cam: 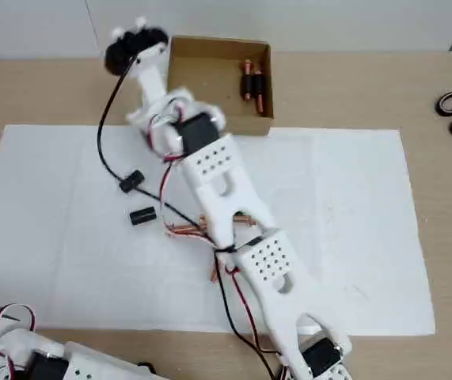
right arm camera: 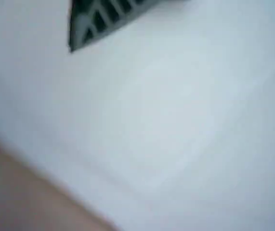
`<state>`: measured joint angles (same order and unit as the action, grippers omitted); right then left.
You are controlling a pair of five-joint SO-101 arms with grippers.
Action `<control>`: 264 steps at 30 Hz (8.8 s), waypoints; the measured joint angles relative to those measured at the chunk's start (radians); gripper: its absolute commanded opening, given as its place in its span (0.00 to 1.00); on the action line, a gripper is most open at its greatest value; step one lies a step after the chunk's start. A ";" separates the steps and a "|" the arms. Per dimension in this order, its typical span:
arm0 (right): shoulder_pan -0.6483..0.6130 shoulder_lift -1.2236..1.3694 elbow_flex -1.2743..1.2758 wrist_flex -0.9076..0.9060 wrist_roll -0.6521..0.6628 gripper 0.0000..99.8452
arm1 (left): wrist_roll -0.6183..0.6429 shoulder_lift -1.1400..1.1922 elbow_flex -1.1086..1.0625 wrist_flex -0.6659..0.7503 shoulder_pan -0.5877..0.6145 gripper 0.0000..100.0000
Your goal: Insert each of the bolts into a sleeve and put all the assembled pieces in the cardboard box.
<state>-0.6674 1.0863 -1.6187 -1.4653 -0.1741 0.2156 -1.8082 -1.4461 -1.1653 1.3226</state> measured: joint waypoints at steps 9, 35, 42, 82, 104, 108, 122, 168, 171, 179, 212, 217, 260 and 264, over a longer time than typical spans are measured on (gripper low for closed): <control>-0.091 0.000 0.012 -0.043 -0.497 0.13 | 0.000 0.000 0.000 0.000 0.000 0.16; -0.176 0.290 0.009 0.089 -0.664 0.31 | 0.000 0.000 0.000 0.000 0.000 0.16; -0.173 0.330 0.002 0.120 -0.663 0.12 | 0.000 0.000 0.000 0.000 0.000 0.16; -0.023 -0.120 -0.031 -0.235 0.153 0.00 | -0.005 0.034 0.149 0.084 -0.763 0.16; 0.315 -0.968 1.059 -0.239 0.236 0.00 | -0.048 0.471 0.381 0.212 -1.020 0.16; 0.407 -0.968 1.214 -0.236 0.210 0.00 | -0.049 0.618 0.470 0.176 -1.283 0.16; 0.440 -0.970 1.715 0.078 0.081 0.00 | 0.215 1.602 1.180 -0.299 -1.458 0.16; 0.470 -0.988 1.904 0.250 0.075 0.17 | 0.267 1.760 1.356 -0.416 -1.476 0.16; 0.470 -0.988 1.875 0.242 0.075 0.17 | 0.267 1.760 1.356 -0.416 -1.476 0.16; 0.470 -0.988 1.852 0.249 0.075 0.17 | 0.267 1.760 1.356 -0.416 -1.476 0.16; 0.474 -0.968 1.772 0.163 -0.005 0.00 | 0.348 1.803 1.458 -0.466 -1.590 0.16; 0.474 -1.246 1.772 0.043 -0.005 0.01 | 0.408 1.979 1.597 -0.529 -1.599 0.16; 0.901 -2.271 2.552 0.098 0.265 0.00 | 1.425 2.251 1.537 -0.543 -1.573 0.18; 0.901 -2.271 2.552 0.098 0.265 0.00 | 1.428 2.332 1.553 -0.508 -1.573 0.18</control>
<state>0.2332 -1.1845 0.9329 -1.3671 0.0913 1.6441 0.5240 0.1066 -1.6732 -0.2501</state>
